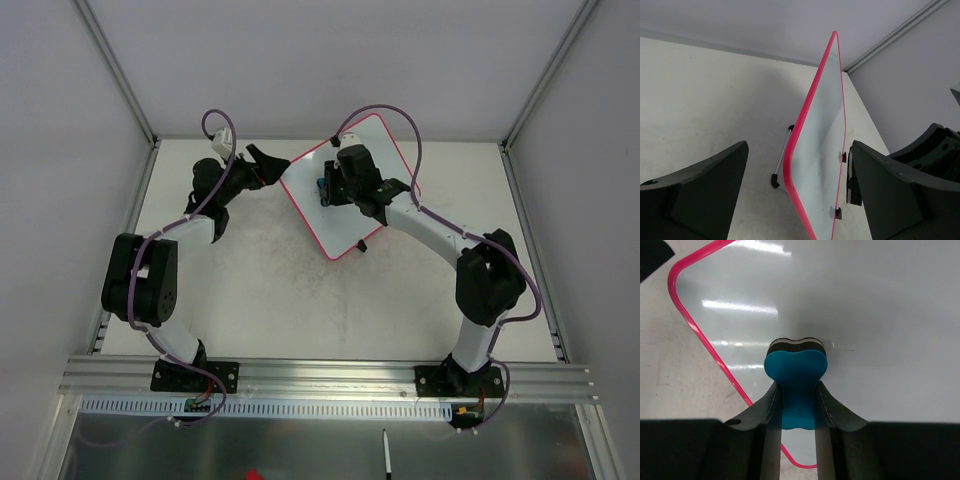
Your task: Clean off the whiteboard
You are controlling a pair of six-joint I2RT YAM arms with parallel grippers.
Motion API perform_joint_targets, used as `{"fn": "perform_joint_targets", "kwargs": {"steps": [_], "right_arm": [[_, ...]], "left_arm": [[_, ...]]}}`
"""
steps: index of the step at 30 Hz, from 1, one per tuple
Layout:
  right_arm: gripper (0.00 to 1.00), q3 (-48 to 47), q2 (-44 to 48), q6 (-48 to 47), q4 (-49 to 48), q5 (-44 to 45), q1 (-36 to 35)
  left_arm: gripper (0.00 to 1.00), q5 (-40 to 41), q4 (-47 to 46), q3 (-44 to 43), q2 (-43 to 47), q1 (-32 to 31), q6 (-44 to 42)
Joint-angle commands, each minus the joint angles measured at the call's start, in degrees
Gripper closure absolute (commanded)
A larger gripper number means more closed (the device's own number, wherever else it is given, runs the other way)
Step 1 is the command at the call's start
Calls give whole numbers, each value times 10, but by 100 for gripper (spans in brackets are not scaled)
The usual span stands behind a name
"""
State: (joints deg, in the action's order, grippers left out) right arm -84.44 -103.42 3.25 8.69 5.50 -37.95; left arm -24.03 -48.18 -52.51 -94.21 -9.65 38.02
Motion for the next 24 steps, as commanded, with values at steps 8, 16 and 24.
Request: {"fn": "perform_joint_targets", "kwargs": {"steps": [8, 16, 24], "right_arm": [[94, -47, -18, -8, -24, -14, -14], [94, -55, -31, 5, -34, -8, -19], [94, -61, -41, 15, -39, -3, -28]], "left_arm": [[23, -38, 11, -53, -19, 3, -6], [41, -54, 23, -47, -26, 2, -1], [42, -62, 33, -36, -32, 2, -6]]}}
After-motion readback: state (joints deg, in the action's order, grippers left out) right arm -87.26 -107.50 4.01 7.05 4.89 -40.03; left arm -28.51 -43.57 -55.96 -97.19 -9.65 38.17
